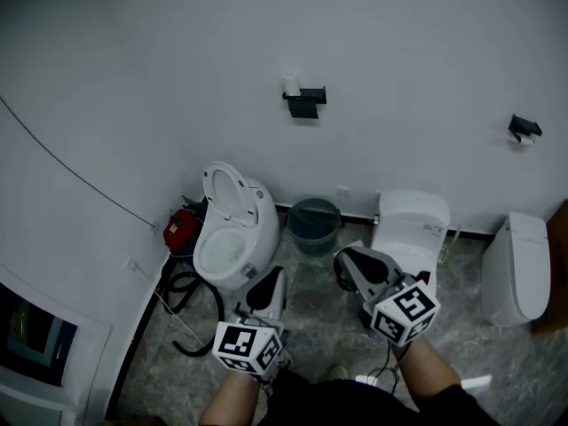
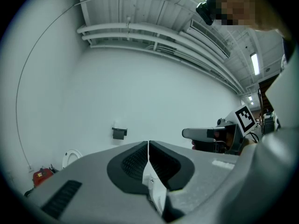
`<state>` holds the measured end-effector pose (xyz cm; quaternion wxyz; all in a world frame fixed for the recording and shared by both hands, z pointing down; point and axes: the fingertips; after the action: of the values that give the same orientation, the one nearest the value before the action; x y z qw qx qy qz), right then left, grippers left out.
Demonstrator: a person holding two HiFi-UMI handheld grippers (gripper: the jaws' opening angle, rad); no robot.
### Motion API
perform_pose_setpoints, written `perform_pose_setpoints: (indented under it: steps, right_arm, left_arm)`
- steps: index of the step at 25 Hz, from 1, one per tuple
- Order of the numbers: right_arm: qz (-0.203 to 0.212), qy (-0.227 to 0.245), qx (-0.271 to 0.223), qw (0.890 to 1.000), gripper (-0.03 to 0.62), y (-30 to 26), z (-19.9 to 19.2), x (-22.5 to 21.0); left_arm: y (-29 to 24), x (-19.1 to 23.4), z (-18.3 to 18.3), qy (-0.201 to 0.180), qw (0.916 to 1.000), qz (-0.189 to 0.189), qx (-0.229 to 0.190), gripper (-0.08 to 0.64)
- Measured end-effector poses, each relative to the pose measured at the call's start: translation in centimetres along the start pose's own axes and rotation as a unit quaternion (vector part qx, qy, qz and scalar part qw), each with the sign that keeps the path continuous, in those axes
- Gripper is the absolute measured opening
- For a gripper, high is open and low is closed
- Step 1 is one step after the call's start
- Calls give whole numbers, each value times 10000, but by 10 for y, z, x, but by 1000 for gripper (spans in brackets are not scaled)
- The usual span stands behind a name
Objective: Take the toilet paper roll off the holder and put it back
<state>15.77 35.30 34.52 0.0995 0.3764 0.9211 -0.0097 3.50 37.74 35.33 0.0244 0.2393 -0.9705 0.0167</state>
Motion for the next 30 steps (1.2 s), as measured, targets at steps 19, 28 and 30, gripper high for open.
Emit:
perform_pose_setpoints:
  steps: [19, 28, 30]
  right_arm:
    - [-352, 197, 93, 9991, 78, -143, -5, 26]
    - [-787, 227, 35, 9966, 98, -217, -15, 37]
    - [-869, 230, 60, 9959, 100, -226, -18, 38]
  left_arm:
    - [-33, 147, 10, 210, 9986, -486, -69, 41]
    - [-50, 229, 12, 223, 9959, -876, -90, 74]
    - [-54, 239, 10, 270, 9950, -962, -64, 78]
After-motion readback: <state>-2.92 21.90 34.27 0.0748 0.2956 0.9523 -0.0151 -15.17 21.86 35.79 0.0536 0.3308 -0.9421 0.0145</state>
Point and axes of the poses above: the fingertips, and each gripper's own axes: y backward along the fingers, x to its left, z out of its top, and after that the axes turned 1 degree about -y, right-handed
